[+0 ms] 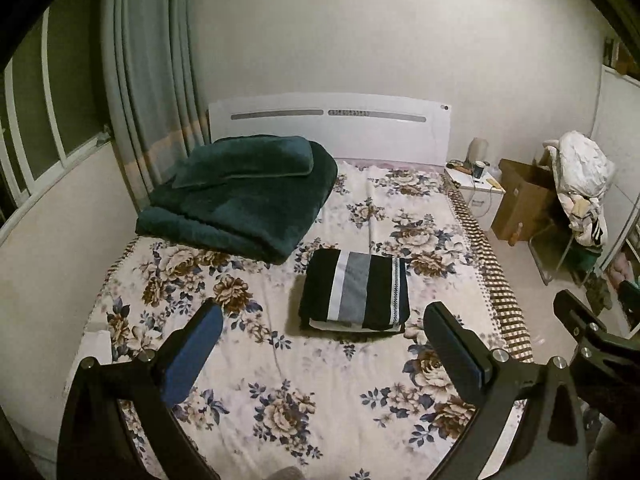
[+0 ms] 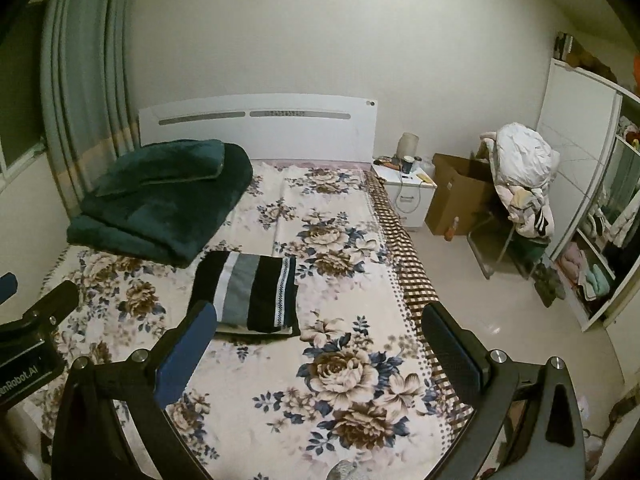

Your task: Fold small clothes

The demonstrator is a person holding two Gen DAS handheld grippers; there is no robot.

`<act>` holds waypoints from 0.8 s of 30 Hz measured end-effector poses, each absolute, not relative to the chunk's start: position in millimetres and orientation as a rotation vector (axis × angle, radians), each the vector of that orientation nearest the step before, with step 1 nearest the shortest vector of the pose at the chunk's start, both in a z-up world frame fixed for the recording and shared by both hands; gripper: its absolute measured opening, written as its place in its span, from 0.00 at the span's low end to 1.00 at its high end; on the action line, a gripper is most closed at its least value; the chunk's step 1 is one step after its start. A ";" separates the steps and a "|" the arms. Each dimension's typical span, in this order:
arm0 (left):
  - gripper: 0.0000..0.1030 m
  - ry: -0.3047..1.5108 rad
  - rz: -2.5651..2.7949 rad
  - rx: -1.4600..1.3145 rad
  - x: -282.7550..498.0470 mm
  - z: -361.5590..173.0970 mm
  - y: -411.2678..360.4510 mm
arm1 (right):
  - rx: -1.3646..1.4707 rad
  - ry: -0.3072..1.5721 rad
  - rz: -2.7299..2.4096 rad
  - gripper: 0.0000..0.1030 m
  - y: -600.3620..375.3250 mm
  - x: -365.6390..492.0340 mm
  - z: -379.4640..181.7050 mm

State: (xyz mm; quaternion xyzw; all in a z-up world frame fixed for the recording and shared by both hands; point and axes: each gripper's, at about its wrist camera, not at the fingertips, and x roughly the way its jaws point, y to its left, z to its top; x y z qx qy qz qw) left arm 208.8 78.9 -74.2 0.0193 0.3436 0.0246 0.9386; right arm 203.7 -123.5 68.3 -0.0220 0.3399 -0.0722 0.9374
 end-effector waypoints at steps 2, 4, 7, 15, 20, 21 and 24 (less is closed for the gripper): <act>1.00 0.698 0.050 0.041 201.6 -71.8 78.0 | -0.051 0.683 -0.149 1.00 -121.0 192.8 75.9; 1.00 0.700 0.049 0.042 196.8 -70.7 77.2 | -0.048 0.684 -0.144 1.00 -120.9 185.2 81.5; 1.00 0.700 0.050 0.040 192.9 -69.7 77.8 | -0.048 0.683 -0.140 1.00 -122.7 183.0 84.5; 1.00 0.694 0.056 0.033 184.6 -65.2 79.2 | -0.040 0.693 -0.142 1.00 -126.7 170.8 90.2; 1.00 0.688 0.057 0.032 183.9 -59.2 77.5 | -0.028 0.691 -0.133 1.00 -131.9 165.4 91.6; 1.00 0.687 0.056 0.031 183.5 -58.8 77.7 | -0.027 0.689 -0.133 1.00 -132.6 164.0 92.7; 1.00 0.682 0.057 0.032 183.2 -58.2 77.9 | -0.028 0.683 -0.133 1.00 -134.5 162.8 93.6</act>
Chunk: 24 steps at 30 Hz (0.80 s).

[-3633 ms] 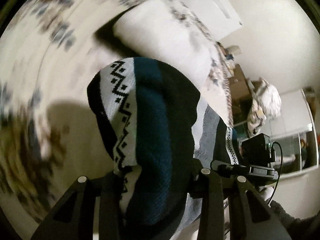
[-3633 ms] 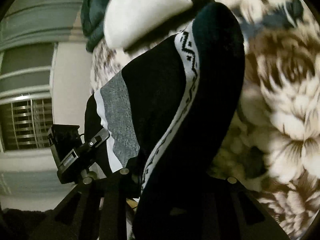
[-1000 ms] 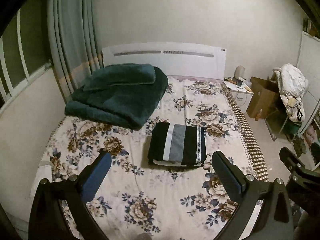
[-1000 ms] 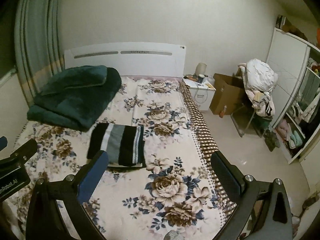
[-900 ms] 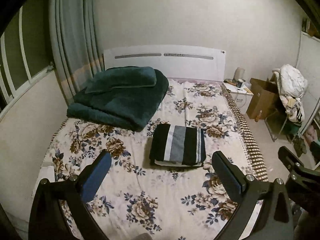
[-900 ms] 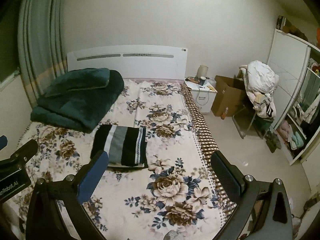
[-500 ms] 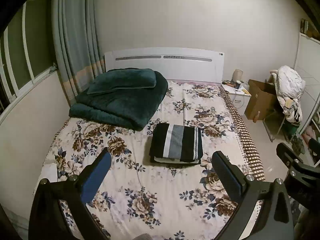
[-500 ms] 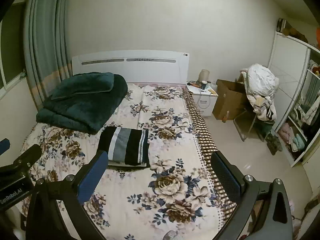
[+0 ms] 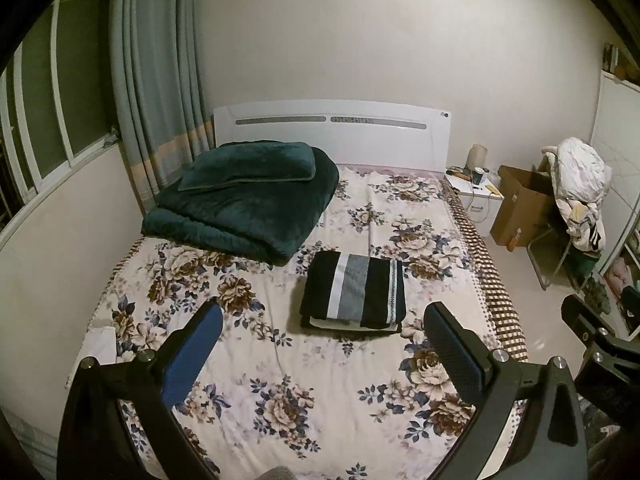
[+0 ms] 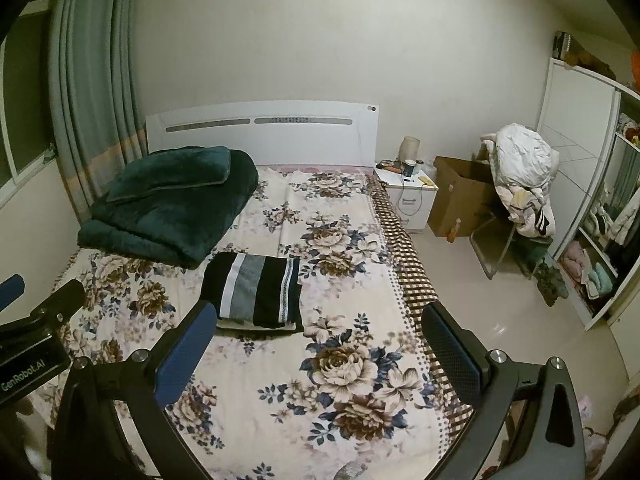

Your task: Fold small clothes

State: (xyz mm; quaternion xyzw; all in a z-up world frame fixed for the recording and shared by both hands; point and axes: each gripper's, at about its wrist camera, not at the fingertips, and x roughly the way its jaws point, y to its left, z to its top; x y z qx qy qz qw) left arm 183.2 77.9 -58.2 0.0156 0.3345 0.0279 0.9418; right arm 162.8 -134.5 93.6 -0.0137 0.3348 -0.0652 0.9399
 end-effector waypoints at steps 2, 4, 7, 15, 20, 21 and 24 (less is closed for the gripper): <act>1.00 0.682 0.065 0.033 183.4 -57.5 77.1 | -0.032 0.679 -0.133 1.00 -135.1 161.5 95.8; 1.00 0.682 0.062 0.032 183.4 -56.4 76.5 | -0.033 0.677 -0.128 1.00 -134.7 161.1 98.6; 1.00 0.680 0.063 0.034 182.6 -54.2 75.0 | -0.040 0.672 -0.122 1.00 -133.8 158.8 102.1; 1.00 0.670 0.068 0.027 182.5 -45.9 74.8 | -0.046 0.665 -0.112 1.00 -132.6 159.3 107.2; 1.00 0.667 0.070 0.022 179.8 -44.4 74.4 | -0.047 0.662 -0.106 1.00 -132.6 160.1 110.5; 1.00 0.667 0.071 0.020 179.4 -42.8 74.0 | -0.047 0.663 -0.107 1.00 -132.6 159.8 110.5; 1.00 0.665 0.076 0.024 176.5 -40.4 73.5 | -0.049 0.663 -0.105 1.00 -132.4 159.5 110.9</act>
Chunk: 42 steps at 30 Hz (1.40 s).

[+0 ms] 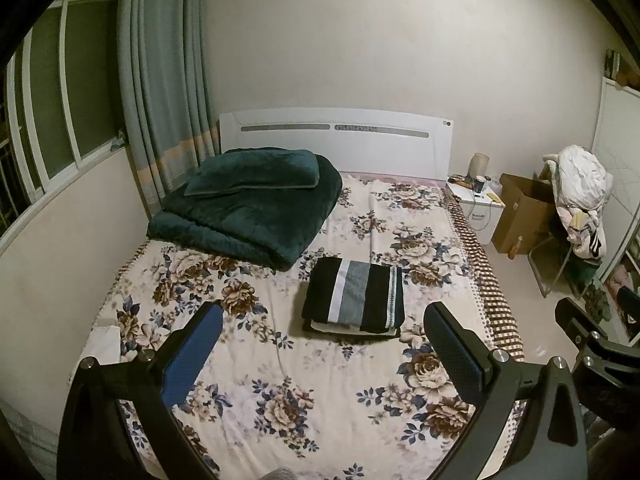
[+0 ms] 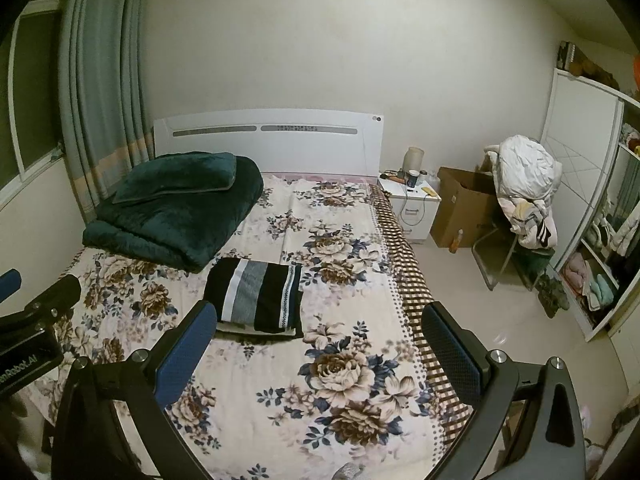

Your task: Fold small clothes

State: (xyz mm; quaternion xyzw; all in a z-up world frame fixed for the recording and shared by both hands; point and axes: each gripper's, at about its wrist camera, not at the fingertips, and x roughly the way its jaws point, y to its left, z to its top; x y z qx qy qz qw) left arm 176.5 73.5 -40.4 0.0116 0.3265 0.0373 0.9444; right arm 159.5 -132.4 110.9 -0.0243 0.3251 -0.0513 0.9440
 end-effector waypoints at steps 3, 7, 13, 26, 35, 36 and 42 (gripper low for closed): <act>1.00 0.662 0.086 0.026 173.0 -39.3 73.1 | -0.044 0.662 -0.106 1.00 -132.4 158.3 110.9; 1.00 0.669 0.091 0.020 168.9 -39.3 72.9 | -0.044 0.661 -0.098 1.00 -131.9 158.6 113.5; 1.00 0.669 0.106 0.028 163.7 -40.0 71.7 | -0.045 0.663 -0.098 1.00 -131.3 157.4 113.1; 1.00 0.661 0.119 0.026 158.0 -42.4 71.7 | -0.041 0.662 -0.078 1.00 -130.9 154.7 111.7; 1.00 0.659 0.121 0.026 157.4 -42.4 71.4 | -0.041 0.660 -0.072 1.00 -130.3 156.0 111.9; 1.00 0.659 0.121 0.027 157.8 -42.3 71.5 | -0.042 0.658 -0.069 1.00 -130.1 156.9 112.4; 1.00 0.659 0.120 0.026 157.6 -42.5 71.4 | -0.044 0.652 -0.062 1.00 -127.5 158.7 114.4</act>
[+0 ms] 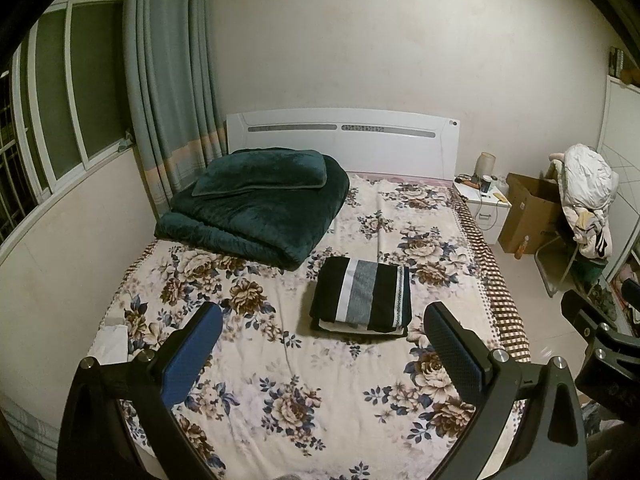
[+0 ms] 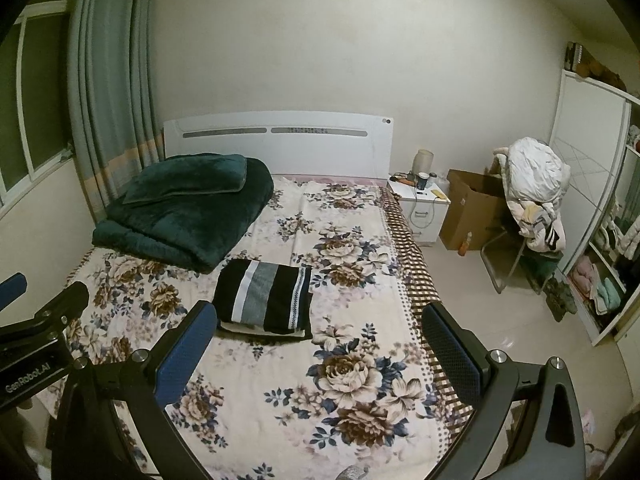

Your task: Fold small clothes

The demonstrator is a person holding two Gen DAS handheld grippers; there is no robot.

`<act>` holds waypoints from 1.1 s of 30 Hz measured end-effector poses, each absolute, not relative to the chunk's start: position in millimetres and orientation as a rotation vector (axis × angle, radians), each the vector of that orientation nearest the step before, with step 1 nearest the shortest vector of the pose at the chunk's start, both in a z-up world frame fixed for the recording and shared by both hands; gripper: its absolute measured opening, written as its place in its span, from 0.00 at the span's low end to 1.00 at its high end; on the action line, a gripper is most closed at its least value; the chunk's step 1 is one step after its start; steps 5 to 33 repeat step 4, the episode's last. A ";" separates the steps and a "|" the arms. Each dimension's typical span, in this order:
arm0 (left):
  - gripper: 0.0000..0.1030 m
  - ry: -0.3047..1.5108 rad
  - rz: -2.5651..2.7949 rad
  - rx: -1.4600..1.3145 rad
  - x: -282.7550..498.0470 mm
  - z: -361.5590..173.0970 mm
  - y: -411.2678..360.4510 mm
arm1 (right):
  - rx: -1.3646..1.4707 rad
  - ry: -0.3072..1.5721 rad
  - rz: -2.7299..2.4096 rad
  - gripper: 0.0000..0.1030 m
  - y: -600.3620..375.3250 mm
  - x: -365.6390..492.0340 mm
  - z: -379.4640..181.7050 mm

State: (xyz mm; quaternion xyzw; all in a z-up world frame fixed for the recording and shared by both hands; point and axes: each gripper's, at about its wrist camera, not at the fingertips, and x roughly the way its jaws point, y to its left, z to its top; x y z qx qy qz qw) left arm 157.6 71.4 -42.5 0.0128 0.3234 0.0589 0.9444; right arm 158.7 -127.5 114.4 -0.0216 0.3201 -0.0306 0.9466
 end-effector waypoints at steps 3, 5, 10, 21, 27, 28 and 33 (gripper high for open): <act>1.00 0.653 0.123 0.029 157.4 -41.7 71.6 | -0.044 0.651 -0.060 1.00 -126.3 158.8 114.7; 1.00 0.651 0.122 0.028 157.2 -40.8 71.7 | -0.045 0.651 -0.059 1.00 -126.1 159.3 114.8; 1.00 0.651 0.122 0.028 157.2 -40.8 71.7 | -0.045 0.651 -0.059 1.00 -126.1 159.3 114.8; 1.00 0.651 0.122 0.028 157.2 -40.8 71.7 | -0.045 0.651 -0.059 1.00 -126.1 159.3 114.8; 1.00 0.651 0.122 0.028 157.2 -40.8 71.7 | -0.045 0.651 -0.059 1.00 -126.1 159.3 114.8; 1.00 0.651 0.122 0.028 157.2 -40.8 71.7 | -0.045 0.651 -0.059 1.00 -126.1 159.3 114.8; 1.00 0.651 0.122 0.028 157.2 -40.8 71.7 | -0.045 0.651 -0.059 1.00 -126.1 159.3 114.8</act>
